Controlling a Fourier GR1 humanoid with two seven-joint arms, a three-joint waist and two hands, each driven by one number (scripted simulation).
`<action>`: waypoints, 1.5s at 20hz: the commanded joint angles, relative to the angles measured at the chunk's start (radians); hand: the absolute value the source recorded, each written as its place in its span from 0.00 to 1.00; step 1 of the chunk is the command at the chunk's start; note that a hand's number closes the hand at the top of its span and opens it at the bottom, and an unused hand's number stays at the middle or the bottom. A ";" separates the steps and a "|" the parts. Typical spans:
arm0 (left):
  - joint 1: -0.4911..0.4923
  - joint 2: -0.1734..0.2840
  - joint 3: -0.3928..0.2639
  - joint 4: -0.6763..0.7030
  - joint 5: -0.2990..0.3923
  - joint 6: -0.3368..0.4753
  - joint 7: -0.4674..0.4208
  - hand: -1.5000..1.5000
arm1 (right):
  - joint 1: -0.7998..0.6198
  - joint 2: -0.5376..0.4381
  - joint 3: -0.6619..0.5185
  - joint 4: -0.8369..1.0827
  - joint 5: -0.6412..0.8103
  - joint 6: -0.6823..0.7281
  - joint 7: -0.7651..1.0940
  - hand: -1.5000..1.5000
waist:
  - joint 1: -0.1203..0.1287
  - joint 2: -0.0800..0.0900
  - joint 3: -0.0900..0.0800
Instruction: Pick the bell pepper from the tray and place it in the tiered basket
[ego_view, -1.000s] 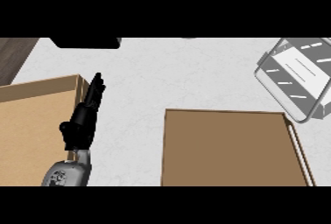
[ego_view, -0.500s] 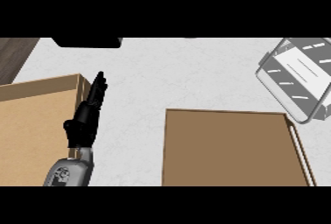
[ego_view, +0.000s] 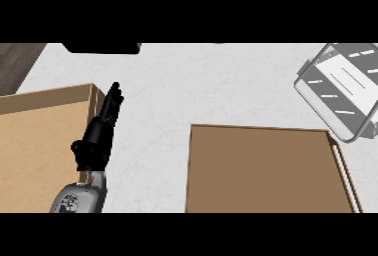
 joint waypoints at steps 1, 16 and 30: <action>-0.012 0.007 0.014 -0.013 0.016 -0.009 0.009 0.50 | -0.054 0.041 -0.103 0.159 -0.087 0.040 0.062 0.00 | 0.004 0.002 0.001; 0.012 -0.003 0.009 0.010 0.004 -0.001 -0.027 0.50 | -0.180 -0.113 -0.325 0.500 -0.232 0.055 0.052 0.00 | -0.002 0.008 0.003; 0.022 0.001 0.005 -0.031 0.008 -0.008 -0.006 0.50 | 0.049 -0.350 -0.522 0.725 -0.382 0.231 -0.048 0.00 | -0.015 0.015 0.015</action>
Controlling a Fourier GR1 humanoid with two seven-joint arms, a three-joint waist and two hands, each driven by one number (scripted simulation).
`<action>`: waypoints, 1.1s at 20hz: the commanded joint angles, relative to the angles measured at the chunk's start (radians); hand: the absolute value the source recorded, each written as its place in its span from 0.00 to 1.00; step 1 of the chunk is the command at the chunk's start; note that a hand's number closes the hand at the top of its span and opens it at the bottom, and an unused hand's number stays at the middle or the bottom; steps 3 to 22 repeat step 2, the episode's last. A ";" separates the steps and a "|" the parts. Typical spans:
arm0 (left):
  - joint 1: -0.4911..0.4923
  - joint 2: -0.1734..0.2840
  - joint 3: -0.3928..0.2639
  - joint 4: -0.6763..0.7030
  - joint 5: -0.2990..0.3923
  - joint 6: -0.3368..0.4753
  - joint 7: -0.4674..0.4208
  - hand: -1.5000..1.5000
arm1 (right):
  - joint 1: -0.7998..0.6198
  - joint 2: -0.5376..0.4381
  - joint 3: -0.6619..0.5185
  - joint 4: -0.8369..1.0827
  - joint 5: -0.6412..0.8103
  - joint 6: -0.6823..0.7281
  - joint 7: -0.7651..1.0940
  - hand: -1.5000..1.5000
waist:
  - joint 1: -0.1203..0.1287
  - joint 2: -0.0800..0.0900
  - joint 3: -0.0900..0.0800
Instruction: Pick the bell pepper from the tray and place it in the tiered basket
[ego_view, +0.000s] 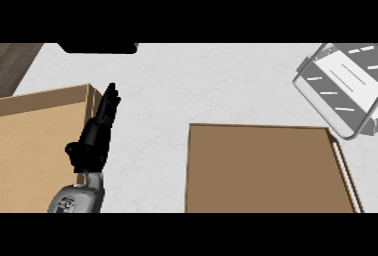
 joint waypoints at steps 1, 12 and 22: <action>-0.006 -0.006 -0.002 0.004 -0.010 0.012 -0.001 0.50 | 0.084 -0.051 -0.043 0.047 -0.037 0.082 -0.062 0.00 | -0.012 0.002 0.003; 0.008 0.006 0.010 -0.006 -0.001 0.007 -0.014 0.50 | 0.107 -0.053 -0.052 0.050 -0.045 0.090 -0.094 0.00 | -0.015 0.002 0.006; 0.008 0.006 0.010 -0.006 -0.001 0.007 -0.014 0.50 | 0.107 -0.053 -0.052 0.050 -0.045 0.090 -0.094 0.00 | -0.015 0.002 0.006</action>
